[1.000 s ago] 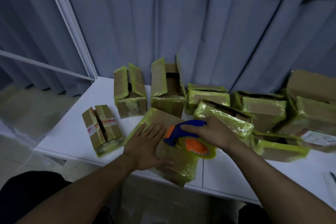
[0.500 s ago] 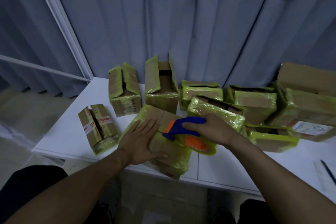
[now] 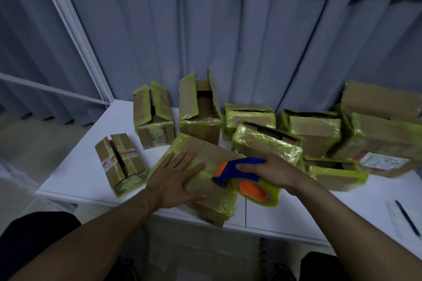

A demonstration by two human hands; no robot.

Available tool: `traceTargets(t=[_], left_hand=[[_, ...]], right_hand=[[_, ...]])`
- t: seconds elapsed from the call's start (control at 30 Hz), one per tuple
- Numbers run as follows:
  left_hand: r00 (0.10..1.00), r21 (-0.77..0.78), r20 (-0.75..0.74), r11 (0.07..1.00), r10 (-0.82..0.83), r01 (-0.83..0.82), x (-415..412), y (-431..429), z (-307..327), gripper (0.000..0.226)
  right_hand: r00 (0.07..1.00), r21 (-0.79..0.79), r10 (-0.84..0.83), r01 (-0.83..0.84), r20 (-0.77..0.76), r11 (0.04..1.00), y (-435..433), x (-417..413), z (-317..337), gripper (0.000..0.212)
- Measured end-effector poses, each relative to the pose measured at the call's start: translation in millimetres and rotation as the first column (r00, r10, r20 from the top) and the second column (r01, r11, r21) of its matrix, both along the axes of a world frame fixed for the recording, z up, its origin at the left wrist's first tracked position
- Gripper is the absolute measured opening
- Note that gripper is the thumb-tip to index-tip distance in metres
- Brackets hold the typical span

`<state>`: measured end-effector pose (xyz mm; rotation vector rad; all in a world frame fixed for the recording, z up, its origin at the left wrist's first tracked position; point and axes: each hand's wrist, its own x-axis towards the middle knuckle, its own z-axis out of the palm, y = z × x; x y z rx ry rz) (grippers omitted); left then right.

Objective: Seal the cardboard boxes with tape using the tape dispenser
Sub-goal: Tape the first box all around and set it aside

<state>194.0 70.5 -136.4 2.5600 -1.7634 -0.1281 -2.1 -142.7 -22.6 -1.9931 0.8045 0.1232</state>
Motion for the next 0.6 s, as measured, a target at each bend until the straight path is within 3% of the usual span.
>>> traceTargets(t=[0.13,0.3,0.47,0.6], left_hand=[[0.997,-0.037,-0.017,0.996,-0.081,0.080,12.4,4.5,5.4,0.091],[0.972,0.002,-0.058,0.973,-0.228,0.229,34.5,9.1,13.8,0.081],[0.976,-0.068,-0.143,0.985,-0.164,0.156,8.0,-3.9,16.5,0.090],[0.985,-0.009,-0.141,0.996,-0.094,0.094,-20.3,-4.4,3.1,0.105]], right_hand=[[1.000,-0.038,0.019,-0.019,0.021,0.999,10.3,-3.5,1.0,0.038],[1.000,0.029,-0.013,0.012,0.014,1.000,23.2,-6.1,-12.7,0.043],[0.997,0.078,-0.079,0.078,0.011,0.994,23.0,-16.2,-14.9,0.050],[0.994,0.086,-0.112,0.110,0.017,0.990,29.3,-24.8,-23.7,0.060]])
